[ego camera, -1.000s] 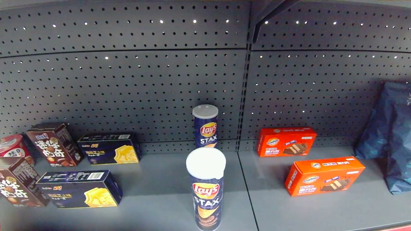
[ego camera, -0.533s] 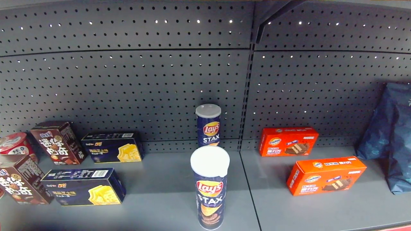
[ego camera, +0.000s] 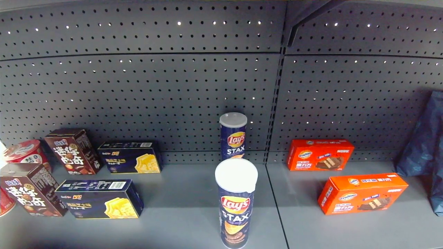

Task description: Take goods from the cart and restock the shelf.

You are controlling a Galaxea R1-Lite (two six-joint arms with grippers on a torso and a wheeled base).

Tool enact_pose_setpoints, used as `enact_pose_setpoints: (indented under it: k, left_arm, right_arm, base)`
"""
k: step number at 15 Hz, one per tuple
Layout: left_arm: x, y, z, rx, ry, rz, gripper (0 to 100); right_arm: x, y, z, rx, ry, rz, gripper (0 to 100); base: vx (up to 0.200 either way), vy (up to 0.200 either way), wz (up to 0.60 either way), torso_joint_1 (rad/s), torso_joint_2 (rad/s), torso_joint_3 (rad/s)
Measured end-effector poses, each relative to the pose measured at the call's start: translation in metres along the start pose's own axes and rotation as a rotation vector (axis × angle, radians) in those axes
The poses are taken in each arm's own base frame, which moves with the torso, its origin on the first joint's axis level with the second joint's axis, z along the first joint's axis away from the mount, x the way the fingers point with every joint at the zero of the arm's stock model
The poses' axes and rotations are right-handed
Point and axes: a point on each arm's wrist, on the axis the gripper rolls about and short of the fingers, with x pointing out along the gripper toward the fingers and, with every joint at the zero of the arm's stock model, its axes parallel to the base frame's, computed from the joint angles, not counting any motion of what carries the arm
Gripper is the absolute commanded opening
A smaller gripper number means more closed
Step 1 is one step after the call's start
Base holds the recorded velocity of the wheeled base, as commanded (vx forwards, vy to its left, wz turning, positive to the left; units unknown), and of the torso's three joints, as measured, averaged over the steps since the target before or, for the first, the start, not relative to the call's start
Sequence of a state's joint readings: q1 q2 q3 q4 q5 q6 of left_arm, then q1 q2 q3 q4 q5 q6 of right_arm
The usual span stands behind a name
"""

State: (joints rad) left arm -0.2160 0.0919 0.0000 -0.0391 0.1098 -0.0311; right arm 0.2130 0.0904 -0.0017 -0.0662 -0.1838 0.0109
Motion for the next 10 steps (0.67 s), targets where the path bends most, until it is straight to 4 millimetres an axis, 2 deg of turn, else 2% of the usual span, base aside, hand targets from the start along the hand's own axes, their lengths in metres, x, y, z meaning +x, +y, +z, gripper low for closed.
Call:
enact_pose_setpoints:
  k: [2,3,10]
  left_arm:
    - [0.0000,0.0000,0.0000,0.001,0.000,-0.001,100]
    - [0.0000,0.0000,0.0000,0.001,0.000,0.000,100]
    - [0.0000,0.0000,0.0000,0.000,0.000,0.000,100]
  right_arm:
    - [0.0000,0.0000,0.0000,0.000,0.000,0.000,100]
    - [0.0000,0.0000,0.0000,0.000,0.000,0.001,100]
    - [0.0000,0.0000,0.0000,-0.002,0.000,0.001,100]
  base:
    - [0.000,0.000,0.00,0.000,0.00,0.000]
    - [-0.200,0.000,0.00,0.002,0.00,0.002]
    - [0.000,0.000,0.00,0.000,0.00,0.000]
